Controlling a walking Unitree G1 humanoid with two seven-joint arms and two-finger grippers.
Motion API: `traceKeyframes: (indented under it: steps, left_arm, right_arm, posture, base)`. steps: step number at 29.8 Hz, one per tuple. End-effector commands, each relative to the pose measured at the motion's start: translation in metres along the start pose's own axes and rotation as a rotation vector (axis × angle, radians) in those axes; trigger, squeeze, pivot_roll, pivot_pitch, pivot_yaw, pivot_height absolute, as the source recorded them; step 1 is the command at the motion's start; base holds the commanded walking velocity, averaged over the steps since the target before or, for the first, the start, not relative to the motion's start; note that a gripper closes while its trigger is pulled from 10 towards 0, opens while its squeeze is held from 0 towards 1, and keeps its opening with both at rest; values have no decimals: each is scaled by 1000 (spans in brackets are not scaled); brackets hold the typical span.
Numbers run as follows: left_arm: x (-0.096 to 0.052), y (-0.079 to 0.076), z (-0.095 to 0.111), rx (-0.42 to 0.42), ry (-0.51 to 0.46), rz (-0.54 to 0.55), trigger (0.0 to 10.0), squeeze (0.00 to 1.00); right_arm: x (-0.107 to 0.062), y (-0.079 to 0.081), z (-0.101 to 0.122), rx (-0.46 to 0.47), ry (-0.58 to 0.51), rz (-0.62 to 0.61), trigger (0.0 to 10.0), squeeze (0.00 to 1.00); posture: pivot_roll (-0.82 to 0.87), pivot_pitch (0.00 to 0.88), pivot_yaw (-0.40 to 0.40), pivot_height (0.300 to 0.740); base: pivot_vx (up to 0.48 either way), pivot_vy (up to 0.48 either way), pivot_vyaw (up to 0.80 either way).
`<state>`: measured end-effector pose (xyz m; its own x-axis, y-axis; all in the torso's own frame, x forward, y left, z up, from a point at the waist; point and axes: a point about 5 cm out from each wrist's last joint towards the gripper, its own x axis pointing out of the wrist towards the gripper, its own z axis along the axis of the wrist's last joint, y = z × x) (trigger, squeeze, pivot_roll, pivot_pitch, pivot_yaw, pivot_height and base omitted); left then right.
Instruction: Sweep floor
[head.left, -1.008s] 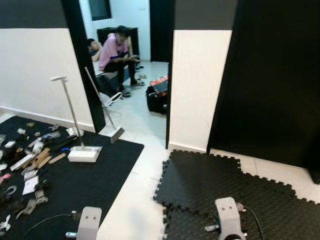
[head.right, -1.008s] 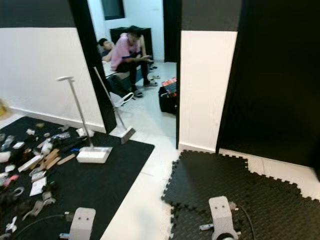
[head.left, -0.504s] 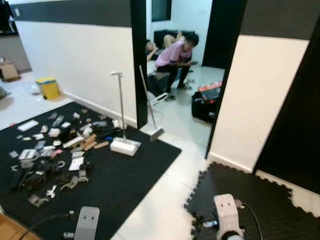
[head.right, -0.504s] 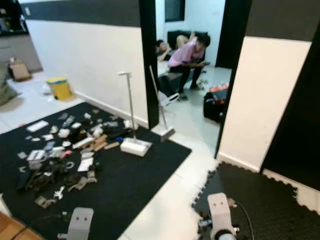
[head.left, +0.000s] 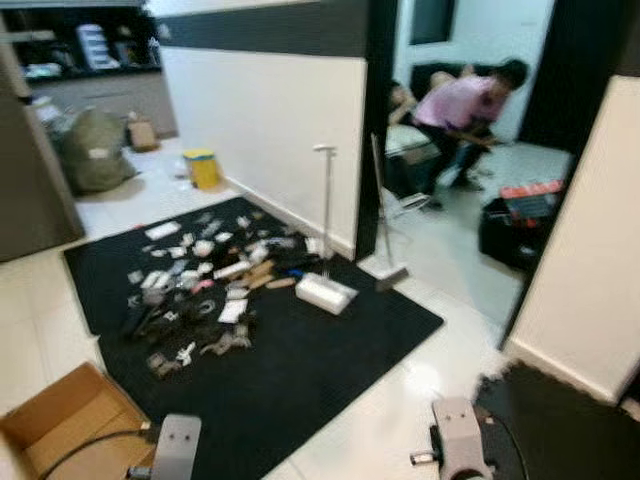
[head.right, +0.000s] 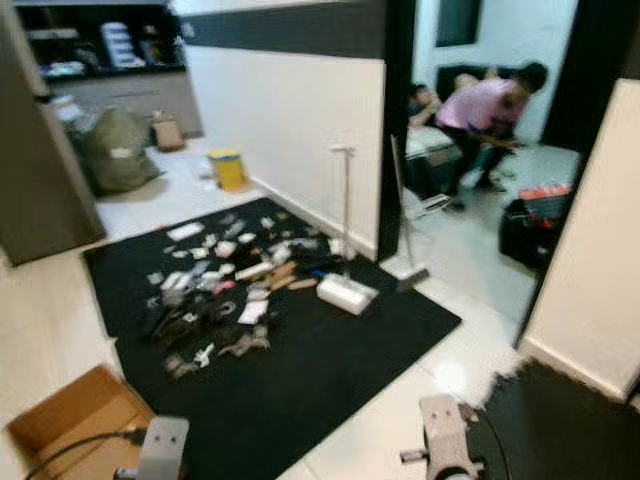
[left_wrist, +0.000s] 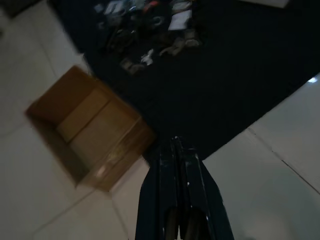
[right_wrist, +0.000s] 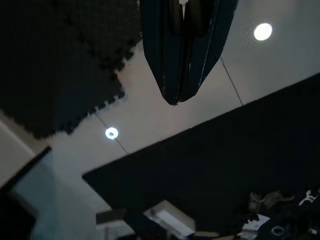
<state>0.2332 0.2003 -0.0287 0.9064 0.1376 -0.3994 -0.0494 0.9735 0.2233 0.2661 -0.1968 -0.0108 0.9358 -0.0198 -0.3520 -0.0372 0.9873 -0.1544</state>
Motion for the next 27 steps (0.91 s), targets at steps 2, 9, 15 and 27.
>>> traceKeyframes:
  steps: [2, 9, 15, 27]
  left_arm:
    - [1, -1, 0, -2, 7, -1, 10000, 0]
    - [3, 0, 1, -30, 19, 24, 10000, 0]
    - [4, 1, 2, -66, 20, 55, 10000, 0]
    - [0, -12, 1, 47, -1, -73, 10000, 0]
  right_arm:
    - [-3, 0, -6, -10, 30, -8, 10000, 0]
    - [-2, -1, -6, -8, 34, -16, 10000, 0]
    - [-2, -1, -6, -10, 31, -17, 10000, 0]
    - [-3, -7, -5, -24, 17, -59, 10000, 0]
  posture:
    - [9, 35, 1, 740]
    - [6, 37, 0, 740]
    - [5, 40, -3, 740]
    - [4, 91, 2, 740]
  base:
    - [0, 0, 0]
    - [0, 0, 0]
    - [0, 0, 0]
    - [0, 0, 0]
